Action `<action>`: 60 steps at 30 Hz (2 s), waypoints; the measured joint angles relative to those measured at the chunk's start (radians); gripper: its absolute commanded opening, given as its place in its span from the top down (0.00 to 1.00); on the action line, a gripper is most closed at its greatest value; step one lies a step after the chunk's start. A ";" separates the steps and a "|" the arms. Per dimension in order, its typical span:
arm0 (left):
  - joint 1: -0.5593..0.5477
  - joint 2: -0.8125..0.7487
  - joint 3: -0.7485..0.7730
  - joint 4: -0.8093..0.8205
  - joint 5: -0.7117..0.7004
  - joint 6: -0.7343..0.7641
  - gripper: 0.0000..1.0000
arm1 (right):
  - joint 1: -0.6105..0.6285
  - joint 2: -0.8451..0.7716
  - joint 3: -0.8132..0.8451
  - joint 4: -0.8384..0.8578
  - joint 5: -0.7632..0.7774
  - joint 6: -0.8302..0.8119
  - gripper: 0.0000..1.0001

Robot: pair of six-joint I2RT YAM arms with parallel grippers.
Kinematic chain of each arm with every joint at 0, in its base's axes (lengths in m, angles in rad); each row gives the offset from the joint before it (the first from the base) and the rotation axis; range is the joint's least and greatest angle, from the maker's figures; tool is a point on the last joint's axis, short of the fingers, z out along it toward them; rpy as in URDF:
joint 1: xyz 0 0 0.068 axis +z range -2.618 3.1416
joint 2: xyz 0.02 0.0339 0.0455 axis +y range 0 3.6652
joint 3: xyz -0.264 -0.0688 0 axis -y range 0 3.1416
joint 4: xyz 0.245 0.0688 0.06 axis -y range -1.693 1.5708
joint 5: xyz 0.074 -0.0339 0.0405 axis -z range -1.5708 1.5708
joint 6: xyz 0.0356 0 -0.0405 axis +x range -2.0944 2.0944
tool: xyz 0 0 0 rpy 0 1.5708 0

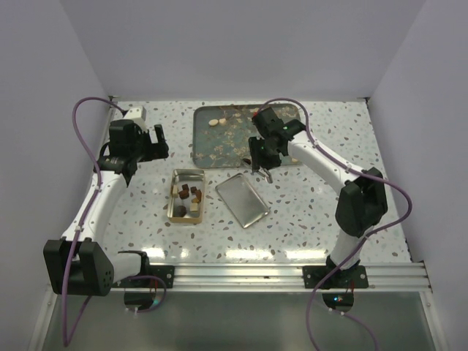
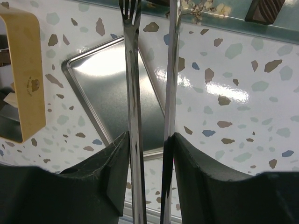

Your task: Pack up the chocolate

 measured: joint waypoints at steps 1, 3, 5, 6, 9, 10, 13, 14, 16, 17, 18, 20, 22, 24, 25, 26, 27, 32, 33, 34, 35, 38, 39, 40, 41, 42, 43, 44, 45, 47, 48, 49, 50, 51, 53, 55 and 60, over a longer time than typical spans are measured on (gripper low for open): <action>0.000 0.000 0.000 0.000 0.000 0.000 0.00 | 0.000 0.002 0.000 0.000 0.000 0.001 0.57; 0.000 0.000 0.000 0.000 0.000 0.000 0.00 | 0.000 0.011 0.003 -0.005 0.000 0.002 0.58; 0.000 0.000 0.000 0.000 0.000 0.000 0.00 | -0.001 0.021 0.004 -0.011 -0.001 0.003 0.60; 0.000 0.000 0.000 0.000 0.000 0.000 0.00 | -0.002 0.025 0.006 -0.014 -0.001 0.004 0.61; 0.000 0.000 0.000 0.000 0.000 0.000 0.00 | -0.006 0.029 0.006 -0.024 -0.008 0.004 0.66; 0.000 0.000 0.000 0.000 0.000 0.000 0.00 | -0.009 0.029 0.008 -0.029 -0.011 0.004 0.67; 0.000 0.000 0.000 0.000 0.000 0.000 0.00 | -0.018 0.029 0.008 -0.032 -0.026 0.005 0.72; 0.000 0.000 0.000 0.000 0.000 0.000 0.00 | -0.019 0.029 0.009 -0.034 -0.027 0.006 0.72; 0.000 0.000 0.000 0.000 0.000 0.000 0.00 | -0.024 0.029 0.016 -0.041 -0.028 0.007 0.73; 0.000 0.000 0.000 0.000 0.000 0.000 0.00 | -0.026 0.029 0.024 -0.049 -0.028 0.007 0.73; 0.000 0.000 0.000 0.000 0.000 0.000 0.00 | -0.027 0.029 0.032 -0.056 -0.028 0.007 0.73; 0.000 0.000 0.000 0.000 0.000 0.000 0.00 | -0.032 0.031 0.070 -0.082 -0.027 0.005 0.74; 0.000 0.000 0.000 0.000 0.000 0.000 0.00 | -0.036 0.037 0.126 -0.106 -0.027 -0.001 0.74; 0.000 0.000 0.000 0.000 0.000 0.000 0.00 | -0.039 0.043 0.179 -0.119 -0.027 -0.006 0.74; 0.000 0.000 0.000 0.000 0.000 0.000 0.00 | -0.039 0.045 0.206 -0.126 -0.028 -0.008 0.74; 0.000 0.000 0.000 0.000 0.000 0.000 0.00 | -0.039 0.045 0.229 -0.131 -0.029 -0.009 0.74; 0.000 0.000 0.000 0.000 0.000 0.000 0.00 | -0.039 0.045 0.248 -0.135 -0.032 -0.010 0.74; 0.000 0.000 0.000 0.000 0.000 0.000 0.00 | -0.036 0.045 0.275 -0.138 -0.081 -0.010 0.74; 0.000 0.000 0.000 0.000 0.000 0.000 0.00 | -0.031 0.045 0.275 -0.138 -0.089 -0.009 0.74; 0.000 0.000 0.000 0.000 0.000 0.000 0.00 | -0.025 0.045 0.275 -0.140 -0.095 -0.009 0.74; 0.000 0.000 0.000 0.000 0.000 0.000 0.00 | -0.015 0.044 0.275 -0.140 -0.103 -0.008 0.74; 0.000 0.000 0.000 0.000 0.000 0.000 0.00 | 0.039 0.044 0.275 -0.142 -0.113 -0.005 0.74; 0.000 0.000 0.000 0.000 0.000 0.000 0.00 | 0.057 0.044 0.275 -0.142 -0.114 -0.004 0.74; 0.000 0.000 0.000 0.000 0.000 0.000 0.00 | 0.084 0.044 0.276 -0.143 -0.116 0.000 0.74; 0.000 0.000 0.000 0.000 0.000 0.000 0.00 | 0.112 0.043 0.278 -0.143 -0.119 0.003 0.74; 0.000 0.000 0.000 0.000 0.000 0.000 0.00 | 0.142 0.044 0.282 -0.145 -0.124 0.007 0.74; 0.000 0.000 0.000 0.000 0.000 0.000 0.00 | 0.169 0.044 0.287 -0.146 -0.132 0.013 0.74; 0.000 0.000 0.000 0.000 0.001 0.000 0.00 | 0.197 0.044 0.294 -0.146 -0.137 0.019 0.74; 0.000 0.000 0.000 0.000 0.001 0.000 0.00 | 0.224 0.044 0.303 -0.147 -0.140 0.023 0.74; 0.000 0.000 0.000 0.000 0.002 0.000 0.00 | 0.273 0.044 0.320 -0.147 -0.151 0.034 0.74; 0.000 0.000 0.000 0.000 0.003 0.000 0.00 | 0.290 0.044 0.327 -0.147 -0.158 0.038 0.74; 0.000 0.000 0.000 0.000 0.004 0.000 0.00 | 0.308 0.044 0.335 -0.147 -0.162 0.043 0.74; 0.000 0.000 0.000 0.000 0.004 0.000 0.00 | 0.324 0.044 0.342 -0.147 -0.164 0.046 0.73; 0.000 0.000 0.000 0.000 0.004 0.000 0.00 | 0.336 0.045 0.349 -0.147 -0.169 0.049 0.73; 0.000 0.000 0.000 0.000 0.004 0.000 0.00 | 0.354 0.051 0.364 -0.147 -0.179 0.055 0.71; 0.000 0.000 0.000 0.000 0.004 0.000 0.00 | 0.367 0.066 0.380 -0.146 -0.185 0.058 0.69; 0.000 0.000 0.000 0.000 0.004 0.000 0.00 | 0.382 0.109 0.398 -0.150 -0.187 0.063 0.66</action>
